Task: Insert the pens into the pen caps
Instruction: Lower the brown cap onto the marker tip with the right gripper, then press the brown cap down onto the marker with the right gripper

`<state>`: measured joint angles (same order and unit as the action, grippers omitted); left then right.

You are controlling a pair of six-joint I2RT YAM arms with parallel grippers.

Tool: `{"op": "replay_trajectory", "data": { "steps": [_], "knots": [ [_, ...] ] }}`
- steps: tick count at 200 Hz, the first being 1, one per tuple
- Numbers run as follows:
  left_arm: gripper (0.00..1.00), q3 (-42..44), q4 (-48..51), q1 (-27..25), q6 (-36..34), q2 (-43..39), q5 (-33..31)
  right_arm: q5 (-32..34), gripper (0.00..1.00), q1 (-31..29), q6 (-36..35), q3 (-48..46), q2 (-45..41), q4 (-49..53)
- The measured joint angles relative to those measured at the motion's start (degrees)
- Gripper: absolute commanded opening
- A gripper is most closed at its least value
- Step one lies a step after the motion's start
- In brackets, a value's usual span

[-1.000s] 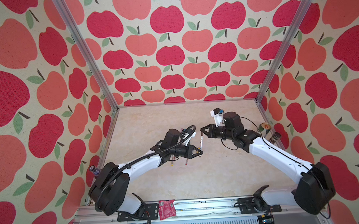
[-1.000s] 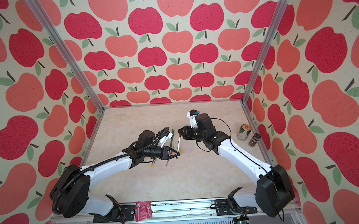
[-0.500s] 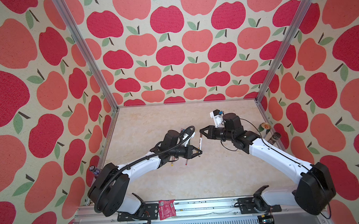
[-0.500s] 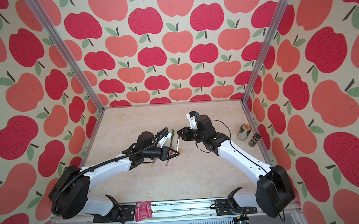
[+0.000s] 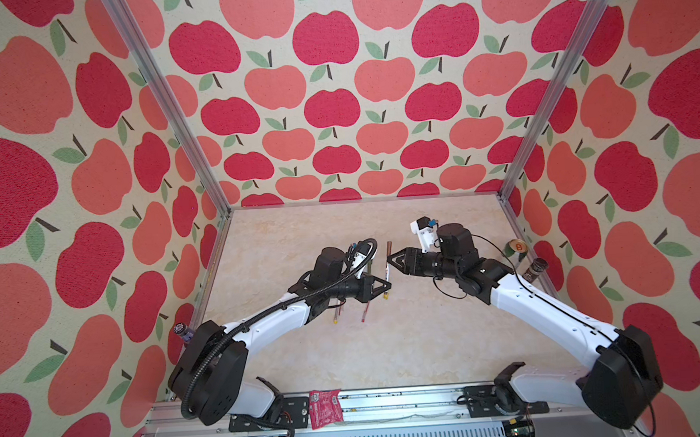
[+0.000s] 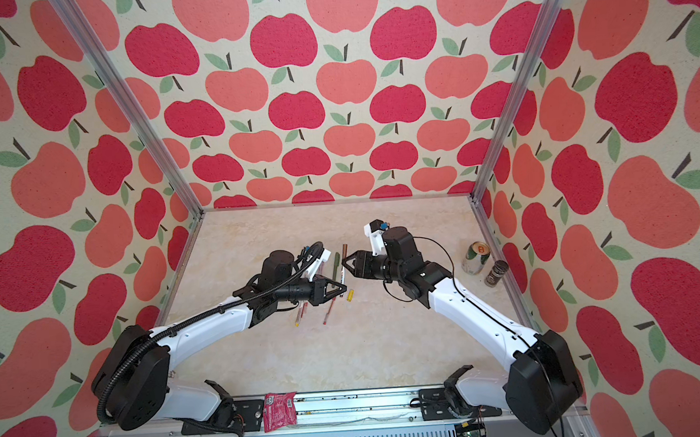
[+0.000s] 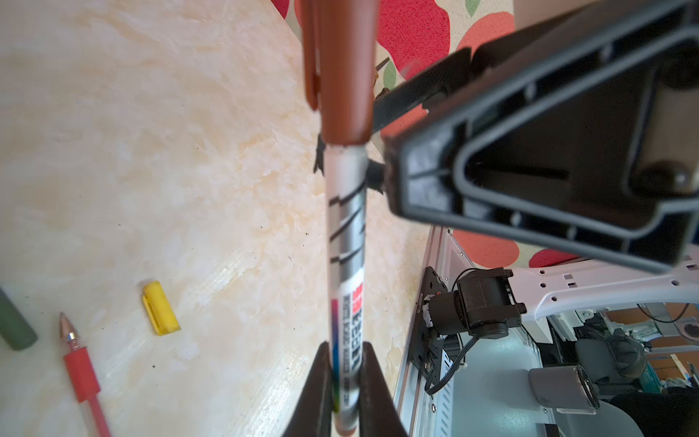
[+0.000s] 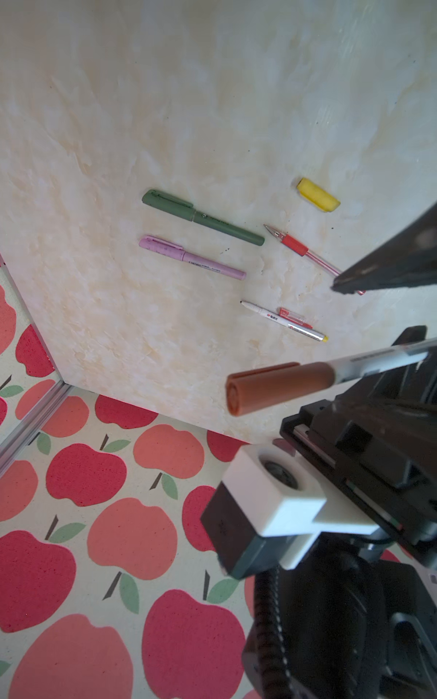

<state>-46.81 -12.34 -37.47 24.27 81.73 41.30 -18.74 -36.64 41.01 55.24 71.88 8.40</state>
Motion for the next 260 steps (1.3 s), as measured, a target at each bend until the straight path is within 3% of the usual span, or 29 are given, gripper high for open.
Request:
{"op": "replay_trajectory", "data": {
  "steps": [27,70,152,202,260],
  "knots": [
    [0.00,0.04,4.17,-0.07,-2.86,-0.85,-1.01,0.22,0.65,0.02,-0.96,2.67,-0.74,2.19],
    [0.00,0.02,9.60,-1.57,-7.30,-4.02,-4.72,0.76,0.62,0.00,-2.71,6.84,-0.52,3.91],
    [0.00,-0.13,12.74,-3.82,-10.38,-4.09,-9.11,2.10,0.40,-0.24,-3.98,8.52,4.22,6.29],
    [0.00,-1.14,13.03,-3.82,-10.58,-4.09,-10.05,2.36,0.37,-1.25,-4.39,8.85,5.16,6.93],
    [0.00,-1.81,13.40,-3.82,-10.82,-4.09,-10.34,2.75,0.10,-1.73,-5.42,9.40,5.40,7.82]
  ]
}}
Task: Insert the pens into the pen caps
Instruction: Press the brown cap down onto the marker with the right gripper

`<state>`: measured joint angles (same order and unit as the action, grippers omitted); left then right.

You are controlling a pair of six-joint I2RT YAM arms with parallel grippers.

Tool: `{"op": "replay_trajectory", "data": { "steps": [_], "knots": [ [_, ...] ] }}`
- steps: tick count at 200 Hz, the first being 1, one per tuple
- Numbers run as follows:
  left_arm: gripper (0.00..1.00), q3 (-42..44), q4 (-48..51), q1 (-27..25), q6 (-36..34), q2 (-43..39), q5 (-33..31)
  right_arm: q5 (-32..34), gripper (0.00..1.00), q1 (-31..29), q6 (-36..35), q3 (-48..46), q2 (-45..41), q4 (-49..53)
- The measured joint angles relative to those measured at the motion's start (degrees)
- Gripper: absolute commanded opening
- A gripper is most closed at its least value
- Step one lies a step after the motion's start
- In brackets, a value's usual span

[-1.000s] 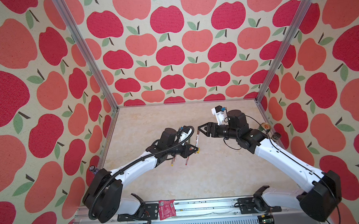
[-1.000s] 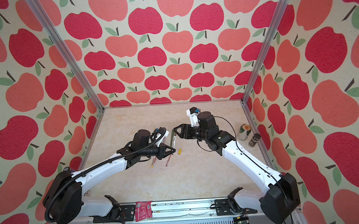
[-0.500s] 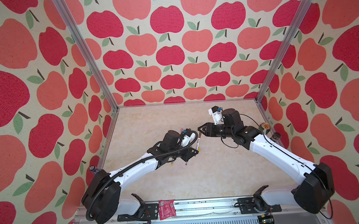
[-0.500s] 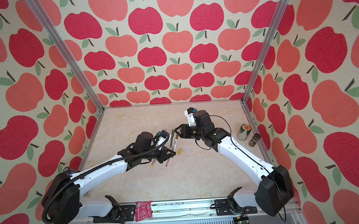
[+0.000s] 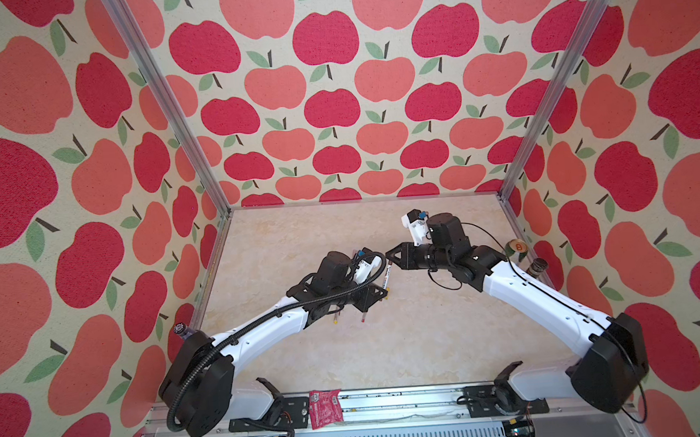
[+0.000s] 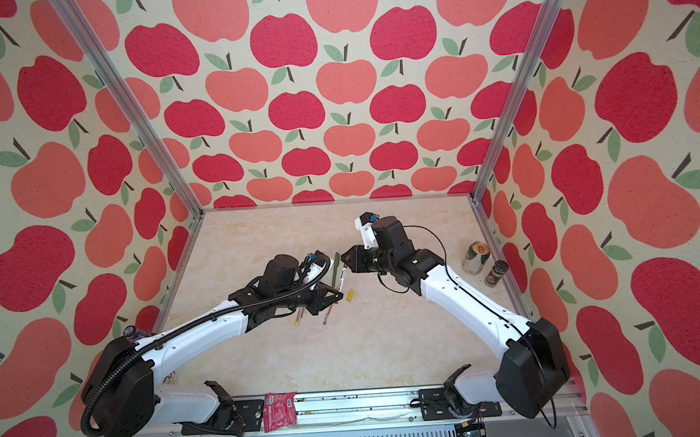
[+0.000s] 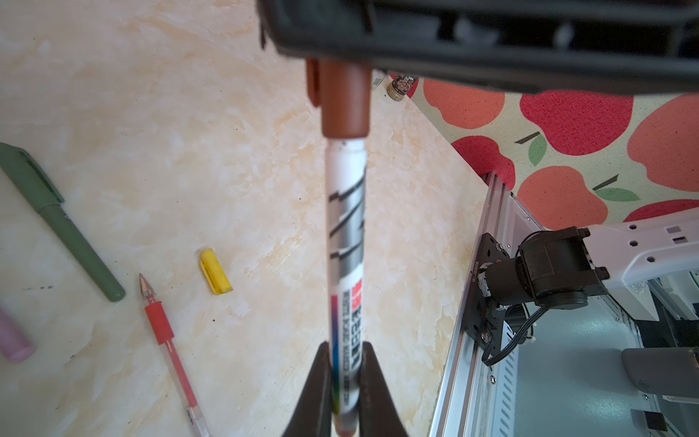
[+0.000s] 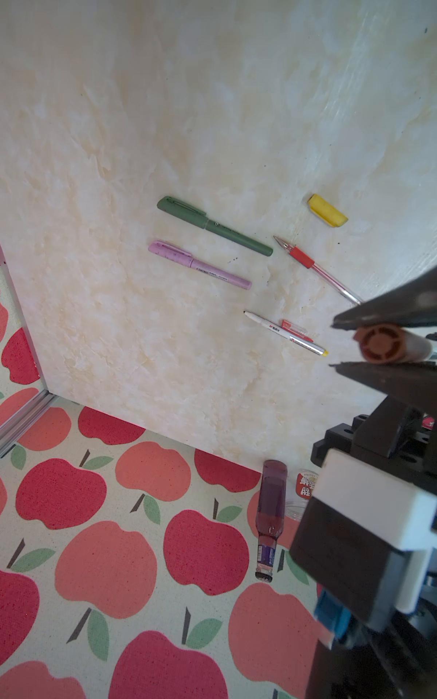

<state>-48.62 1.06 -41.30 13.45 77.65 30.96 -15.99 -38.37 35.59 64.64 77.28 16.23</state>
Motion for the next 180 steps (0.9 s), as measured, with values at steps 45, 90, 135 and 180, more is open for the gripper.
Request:
{"op": "replay_trajectory", "data": {
  "steps": [45,90,135,180],
  "knots": [
    [0.00,-0.13,0.04,-0.26,-0.22,-0.28,-1.53,0.04,0.05,-0.13,-0.22,0.07,0.00,-0.04],
    [0.00,-0.87,0.52,-0.42,-2.10,-1.07,-4.31,-0.02,0.05,-0.09,0.02,0.07,-0.02,-1.86],
    [0.00,-4.09,2.62,-0.28,-4.15,-1.03,-5.75,0.63,0.05,0.26,0.42,0.07,-1.33,-4.17],
    [0.00,-7.93,4.00,0.02,-6.03,0.48,-5.70,2.36,0.05,0.70,0.46,-0.57,-3.17,-6.60]
  ]
}}
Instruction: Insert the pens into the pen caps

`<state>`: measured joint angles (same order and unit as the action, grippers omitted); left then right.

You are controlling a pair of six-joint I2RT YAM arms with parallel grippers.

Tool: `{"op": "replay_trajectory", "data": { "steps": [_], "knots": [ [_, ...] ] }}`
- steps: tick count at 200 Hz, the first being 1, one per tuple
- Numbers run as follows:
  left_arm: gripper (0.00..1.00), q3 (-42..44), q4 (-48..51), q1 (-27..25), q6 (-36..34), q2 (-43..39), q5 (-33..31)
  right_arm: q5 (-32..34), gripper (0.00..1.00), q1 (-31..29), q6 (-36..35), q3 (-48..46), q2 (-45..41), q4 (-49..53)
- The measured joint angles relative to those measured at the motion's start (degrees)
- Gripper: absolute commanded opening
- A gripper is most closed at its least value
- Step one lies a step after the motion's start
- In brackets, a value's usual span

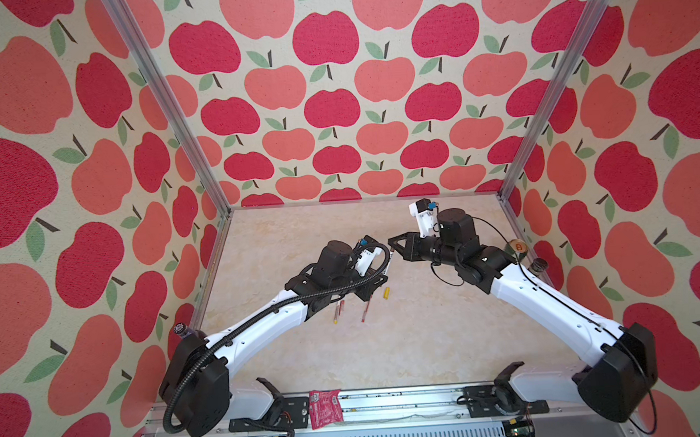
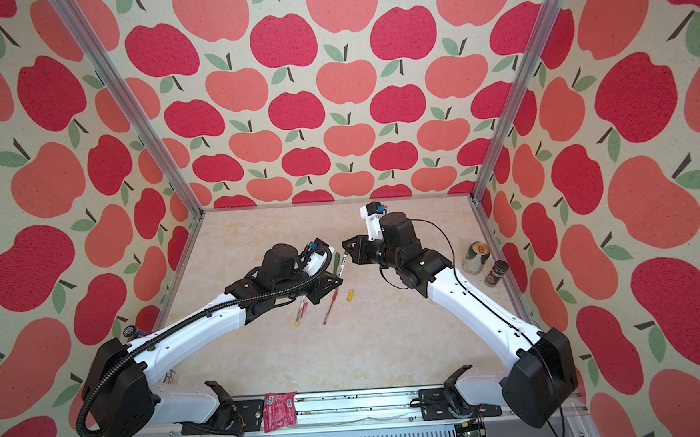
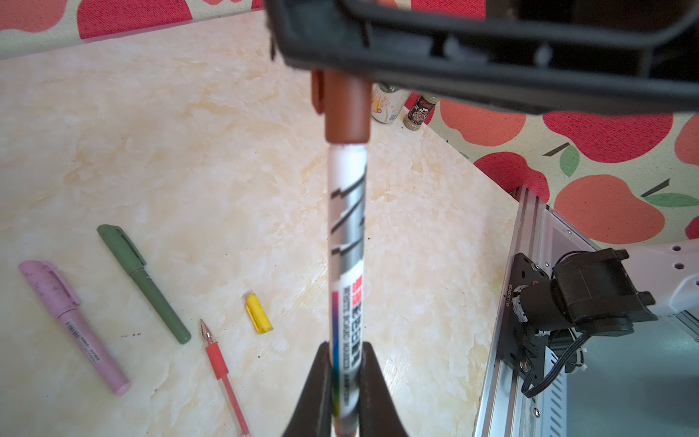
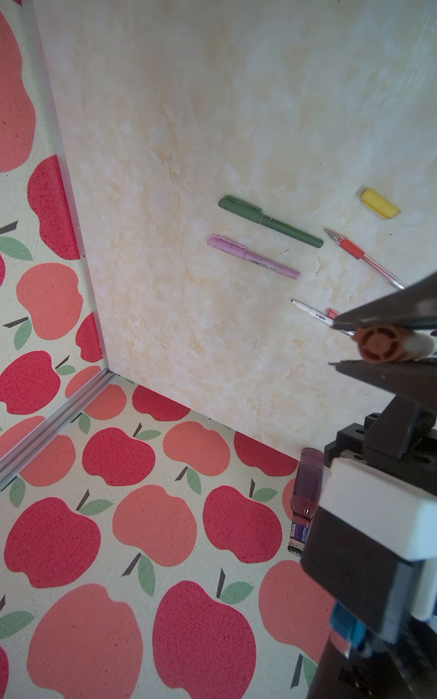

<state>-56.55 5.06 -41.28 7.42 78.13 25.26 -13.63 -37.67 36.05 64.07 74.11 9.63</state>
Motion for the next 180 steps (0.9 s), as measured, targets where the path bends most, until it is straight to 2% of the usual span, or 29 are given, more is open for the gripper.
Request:
{"op": "replay_trajectory", "data": {
  "steps": [103,180],
  "knots": [
    [0.00,-5.60,2.34,0.31,-2.91,5.53,0.72,3.56,0.05,1.07,1.49,-4.70,-2.10,-5.57],
    [0.00,-7.72,2.78,0.92,-4.42,8.26,3.50,5.20,0.05,1.44,2.84,-7.50,-2.64,-9.22]
  ]
}}
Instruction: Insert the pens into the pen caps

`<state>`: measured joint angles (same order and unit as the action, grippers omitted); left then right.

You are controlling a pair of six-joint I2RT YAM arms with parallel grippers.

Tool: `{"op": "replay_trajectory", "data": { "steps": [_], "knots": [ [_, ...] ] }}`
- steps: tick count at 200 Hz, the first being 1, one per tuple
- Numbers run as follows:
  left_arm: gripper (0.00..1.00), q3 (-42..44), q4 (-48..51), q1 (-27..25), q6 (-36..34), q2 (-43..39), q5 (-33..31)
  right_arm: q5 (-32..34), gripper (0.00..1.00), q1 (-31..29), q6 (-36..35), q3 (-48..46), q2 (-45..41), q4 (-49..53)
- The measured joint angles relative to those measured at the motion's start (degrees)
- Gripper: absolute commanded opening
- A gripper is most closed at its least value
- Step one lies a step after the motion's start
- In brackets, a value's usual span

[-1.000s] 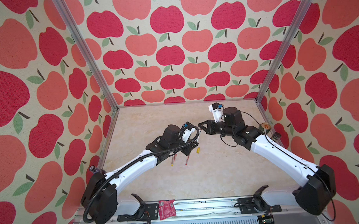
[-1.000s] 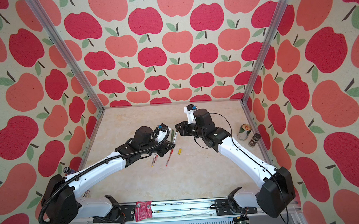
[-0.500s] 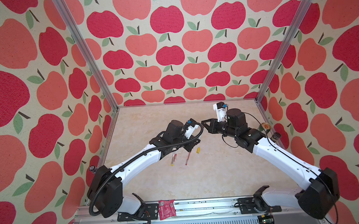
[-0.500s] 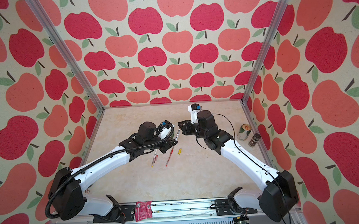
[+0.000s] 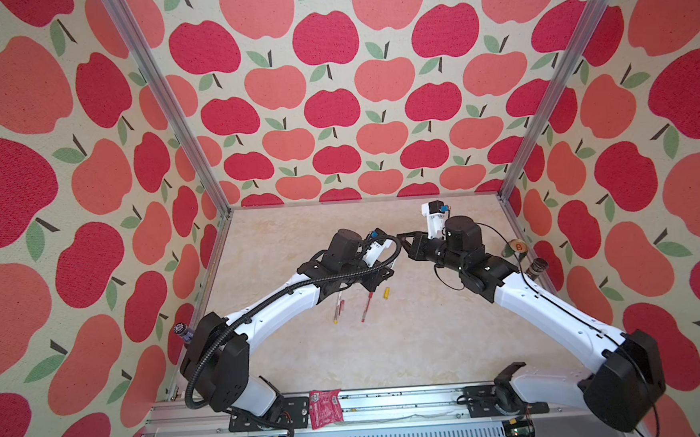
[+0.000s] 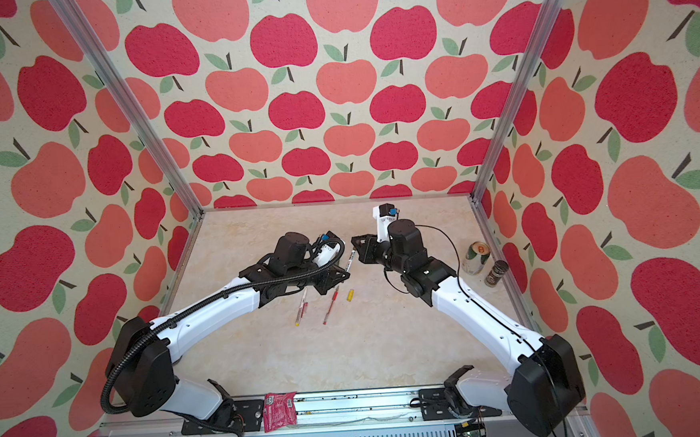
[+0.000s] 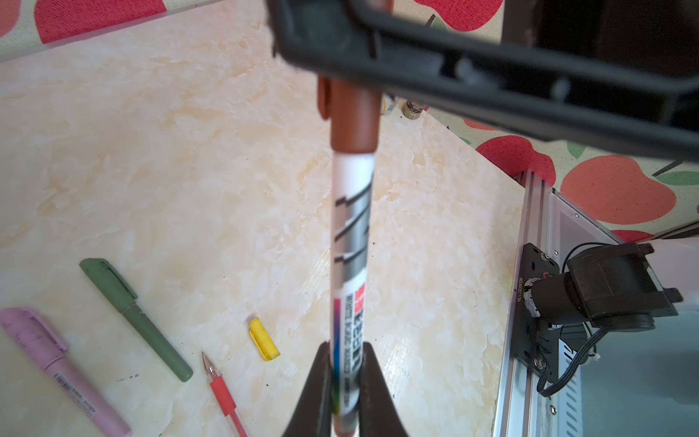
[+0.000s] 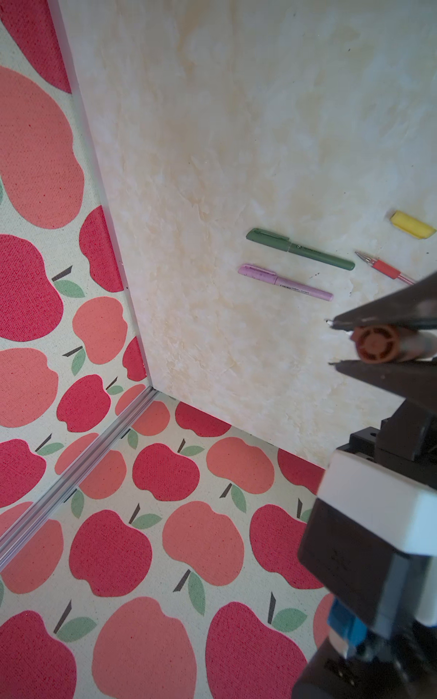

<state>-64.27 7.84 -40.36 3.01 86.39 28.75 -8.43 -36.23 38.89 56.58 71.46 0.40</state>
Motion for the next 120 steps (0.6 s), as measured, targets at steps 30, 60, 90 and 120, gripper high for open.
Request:
{"op": "replay_trajectory", "data": {
  "steps": [30,60,90,120],
  "knots": [
    [0.00,-0.31,0.17,0.26,0.02,0.04,0.50,0.00,0.06,0.00,0.59,-0.52,0.00,-1.49],
    [0.00,-1.03,0.46,0.39,0.00,0.55,0.70,0.26,0.06,0.00,0.79,-0.68,0.13,-2.36],
    [0.00,-1.09,0.48,0.52,0.00,0.66,1.09,0.48,0.10,0.00,0.79,-0.61,0.24,-2.32],
    [0.00,-1.01,0.04,0.66,0.02,0.66,1.81,0.44,0.24,0.24,0.46,1.22,0.31,0.11]
  ]
}}
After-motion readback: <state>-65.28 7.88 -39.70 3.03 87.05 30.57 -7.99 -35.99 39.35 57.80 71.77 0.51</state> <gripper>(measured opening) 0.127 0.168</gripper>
